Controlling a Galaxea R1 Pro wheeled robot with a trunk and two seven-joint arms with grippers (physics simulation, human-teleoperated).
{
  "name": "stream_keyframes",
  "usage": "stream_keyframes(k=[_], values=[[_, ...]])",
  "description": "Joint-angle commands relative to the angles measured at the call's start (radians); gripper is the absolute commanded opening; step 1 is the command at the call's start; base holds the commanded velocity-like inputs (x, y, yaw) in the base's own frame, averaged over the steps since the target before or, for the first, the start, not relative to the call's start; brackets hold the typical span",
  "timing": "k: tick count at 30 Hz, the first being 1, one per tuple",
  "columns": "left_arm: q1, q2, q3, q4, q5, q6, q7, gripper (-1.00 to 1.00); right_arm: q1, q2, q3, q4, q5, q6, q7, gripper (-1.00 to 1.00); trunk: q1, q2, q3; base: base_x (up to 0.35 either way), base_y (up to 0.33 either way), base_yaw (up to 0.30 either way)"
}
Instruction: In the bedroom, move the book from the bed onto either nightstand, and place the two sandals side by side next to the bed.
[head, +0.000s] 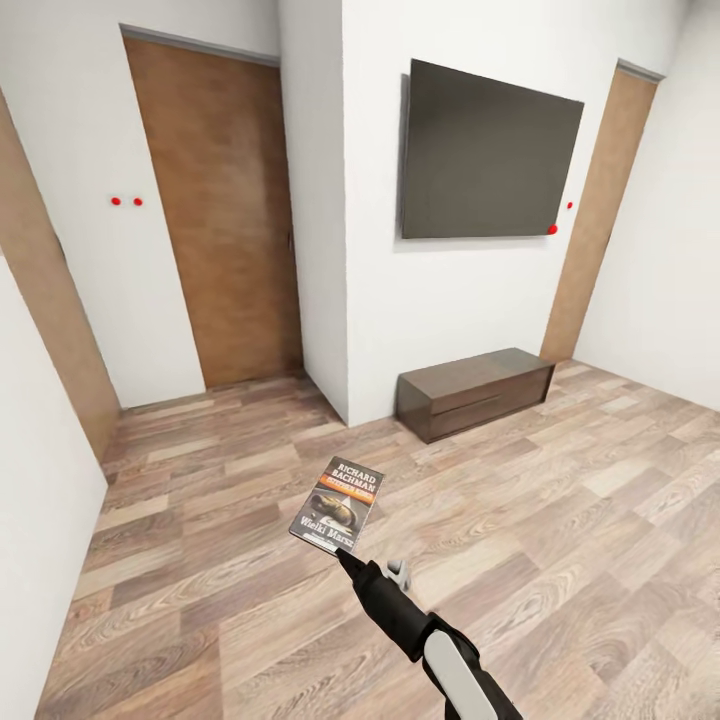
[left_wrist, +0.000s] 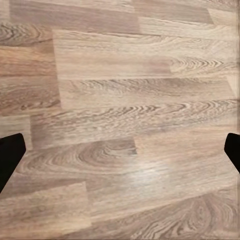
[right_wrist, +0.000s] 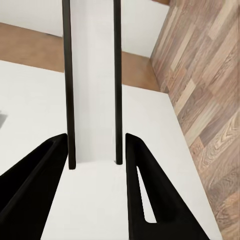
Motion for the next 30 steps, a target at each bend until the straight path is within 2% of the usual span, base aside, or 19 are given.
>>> stream_keyframes(k=[1,13,25,30], values=[[0.0,0.0,0.009,0.001,-0.007,-0.003,-0.003,1.0,-0.001,0.0,0.0,0.0,-0.012,0.007,0.001,-1.0,0.0,0.0,-0.001,0.166,0.0,-0.192],[0.0,0.0,0.01,0.001,-0.007,-0.003,-0.003,1.0,-0.001,0.0,-0.001,0.0,-0.012,0.007,0.001,-1.0,0.0,0.0,-0.001,0.18,0.0,-0.228],[0.0,0.0,0.01,0.001,-0.007,-0.003,-0.002,1.0,-0.001,0.0,0.0,0.0,-0.012,0.008,0.002,-1.0,0.0,0.0,-0.001,0.27,0.0,-0.263],[0.0,0.0,0.01,0.001,-0.008,-0.003,0.018,1.0,-0.001,0.0,-0.001,0.0,-0.012,0.008,0.009,-1.0,0.0,0.0,-0.001,0.288,0.0,-0.267]])
